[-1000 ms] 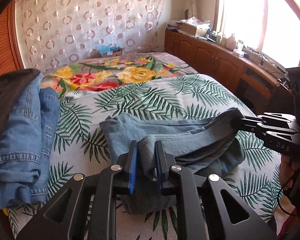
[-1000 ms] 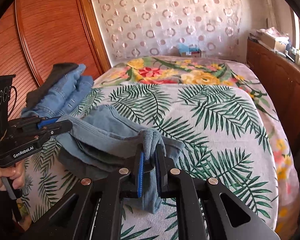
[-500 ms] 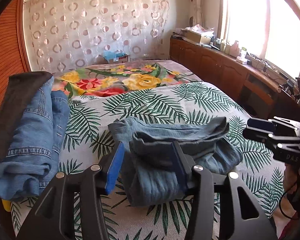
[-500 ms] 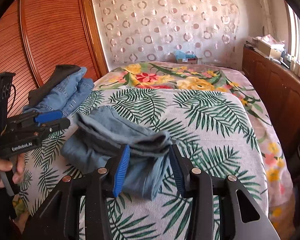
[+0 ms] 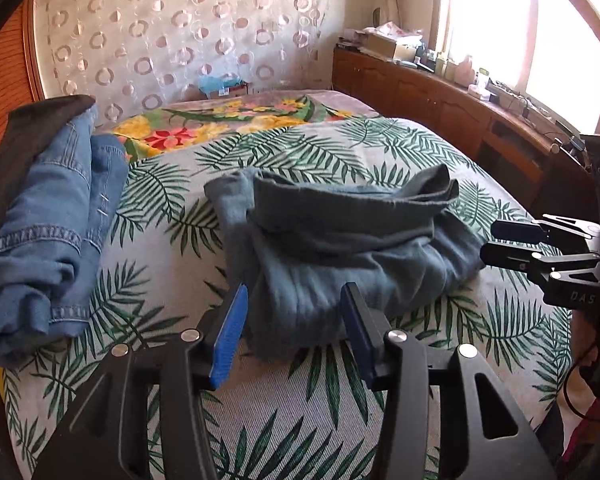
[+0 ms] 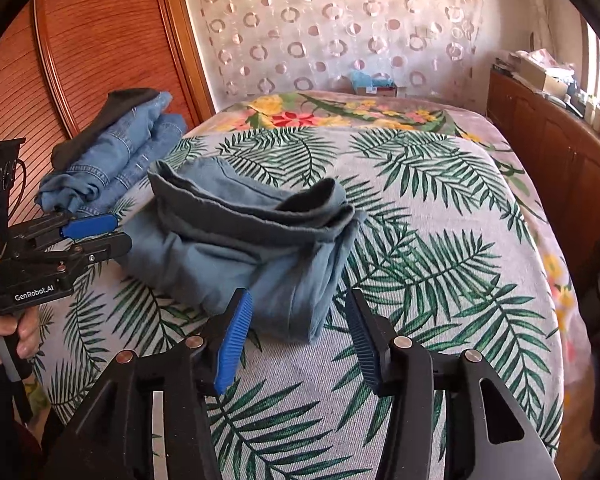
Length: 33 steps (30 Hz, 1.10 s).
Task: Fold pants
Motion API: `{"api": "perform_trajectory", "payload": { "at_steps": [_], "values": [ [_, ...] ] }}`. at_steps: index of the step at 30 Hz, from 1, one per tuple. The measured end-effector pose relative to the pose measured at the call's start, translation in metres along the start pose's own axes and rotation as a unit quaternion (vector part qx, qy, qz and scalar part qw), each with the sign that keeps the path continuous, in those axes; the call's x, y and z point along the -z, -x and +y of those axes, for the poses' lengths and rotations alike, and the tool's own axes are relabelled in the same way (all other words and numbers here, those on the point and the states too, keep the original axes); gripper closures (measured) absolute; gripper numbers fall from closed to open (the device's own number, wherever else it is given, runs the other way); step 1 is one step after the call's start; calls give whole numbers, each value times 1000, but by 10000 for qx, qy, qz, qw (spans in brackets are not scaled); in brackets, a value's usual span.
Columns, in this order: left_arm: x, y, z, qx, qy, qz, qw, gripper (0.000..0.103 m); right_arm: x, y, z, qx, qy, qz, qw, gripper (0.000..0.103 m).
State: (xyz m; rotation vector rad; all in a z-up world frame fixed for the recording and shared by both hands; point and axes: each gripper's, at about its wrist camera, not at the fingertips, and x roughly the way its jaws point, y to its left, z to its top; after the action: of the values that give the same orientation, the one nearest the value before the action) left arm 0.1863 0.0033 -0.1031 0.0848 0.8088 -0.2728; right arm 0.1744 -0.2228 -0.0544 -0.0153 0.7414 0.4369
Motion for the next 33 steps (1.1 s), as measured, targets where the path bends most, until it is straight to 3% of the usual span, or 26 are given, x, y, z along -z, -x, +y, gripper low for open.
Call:
{"api": "perform_trajectory", "payload": {
  "at_steps": [19, 24, 26, 33],
  "values": [
    [5, -14, -5, 38, -86, 224, 9997, 54, -2, -22, -3, -68, 26, 303, 9995, 53],
    [5, -15, -5, 66, -110, 220, 9997, 54, -4, -23, 2, -122, 172, 251, 9995, 76],
    [6, -16, -2, 98, -64, 223, 9997, 54, -3, -19, 3, -100, 226, 69, 9997, 91],
    [6, -13, -3, 212, -91, 191, 9996, 76, 2, -6, -4, -58, 201, -134, 9997, 96]
  ]
}}
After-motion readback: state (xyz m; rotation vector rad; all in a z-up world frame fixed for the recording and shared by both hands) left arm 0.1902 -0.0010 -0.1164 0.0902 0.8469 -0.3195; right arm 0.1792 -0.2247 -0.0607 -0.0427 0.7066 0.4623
